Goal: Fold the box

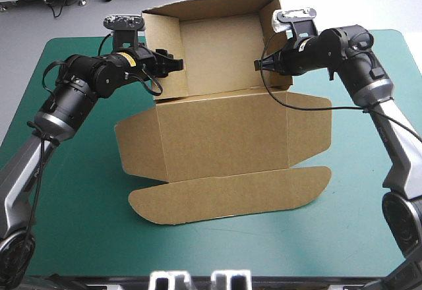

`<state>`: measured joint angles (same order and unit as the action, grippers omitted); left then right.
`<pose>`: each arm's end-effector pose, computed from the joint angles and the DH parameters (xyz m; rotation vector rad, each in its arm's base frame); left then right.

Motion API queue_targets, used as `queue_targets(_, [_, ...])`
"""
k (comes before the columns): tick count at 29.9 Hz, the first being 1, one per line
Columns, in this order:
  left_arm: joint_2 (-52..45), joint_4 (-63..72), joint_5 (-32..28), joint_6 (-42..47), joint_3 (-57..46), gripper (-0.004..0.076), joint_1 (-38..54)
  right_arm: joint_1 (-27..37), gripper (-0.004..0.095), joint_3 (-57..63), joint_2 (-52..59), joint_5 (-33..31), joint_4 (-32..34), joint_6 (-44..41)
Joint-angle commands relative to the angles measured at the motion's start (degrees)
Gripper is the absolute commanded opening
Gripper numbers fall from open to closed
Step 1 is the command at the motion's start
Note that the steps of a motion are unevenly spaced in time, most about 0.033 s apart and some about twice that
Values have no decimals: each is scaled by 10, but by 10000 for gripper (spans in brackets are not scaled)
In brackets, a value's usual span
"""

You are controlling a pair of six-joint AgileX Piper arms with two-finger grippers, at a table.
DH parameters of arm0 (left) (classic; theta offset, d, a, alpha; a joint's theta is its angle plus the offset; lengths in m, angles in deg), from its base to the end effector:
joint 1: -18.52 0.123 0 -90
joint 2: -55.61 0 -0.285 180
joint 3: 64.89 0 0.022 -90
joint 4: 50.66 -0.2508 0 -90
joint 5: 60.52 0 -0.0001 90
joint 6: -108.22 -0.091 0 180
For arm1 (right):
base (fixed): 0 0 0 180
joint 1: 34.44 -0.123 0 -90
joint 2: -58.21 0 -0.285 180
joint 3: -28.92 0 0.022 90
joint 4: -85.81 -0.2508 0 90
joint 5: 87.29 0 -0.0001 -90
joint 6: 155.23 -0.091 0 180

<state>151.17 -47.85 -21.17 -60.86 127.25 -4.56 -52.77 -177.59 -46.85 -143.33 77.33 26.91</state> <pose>0.3215 -0.1401 0.4080 0.2071 2.1589 -0.3996 0.3573 0.1301 0.4064 -0.3828 2.3284 0.3231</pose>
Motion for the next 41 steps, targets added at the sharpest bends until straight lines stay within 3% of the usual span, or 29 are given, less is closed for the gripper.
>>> queue_targets(1, [0,37,-32,8,16,138,-11,-12,-19,-19,24,23,-72,14])
queue_targets(4, [17,41,-14,0,16,-13,-11,-12,-19,-19,18,18,-66,14])
queue_targets(11, [52,93,45,-62,16,-7,-11,-12,-19,-19,-8,-46,9,-2])
queue_targets(22, [105,93,129,-98,16,-7,-21,-12,-20,-18,-92,-155,21,-4])
queue_targets(41, [172,111,172,-127,16,4,-25,-7,-20,-14,-131,-155,-23,-13])
